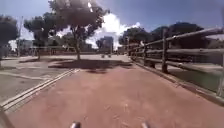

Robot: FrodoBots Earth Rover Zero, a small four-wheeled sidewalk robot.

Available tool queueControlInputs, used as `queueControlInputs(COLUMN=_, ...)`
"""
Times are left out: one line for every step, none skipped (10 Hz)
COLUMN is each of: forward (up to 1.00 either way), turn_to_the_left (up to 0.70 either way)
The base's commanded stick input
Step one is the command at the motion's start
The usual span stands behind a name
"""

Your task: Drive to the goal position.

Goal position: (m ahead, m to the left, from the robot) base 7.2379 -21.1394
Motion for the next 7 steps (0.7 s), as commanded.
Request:
queueControlInputs(forward=0.85, turn_to_the_left=0.00)
queueControlInputs(forward=0.85, turn_to_the_left=0.00)
queueControlInputs(forward=0.85, turn_to_the_left=0.00)
queueControlInputs(forward=0.85, turn_to_the_left=0.00)
queueControlInputs(forward=0.85, turn_to_the_left=0.00)
queueControlInputs(forward=0.85, turn_to_the_left=0.00)
queueControlInputs(forward=0.85, turn_to_the_left=0.00)
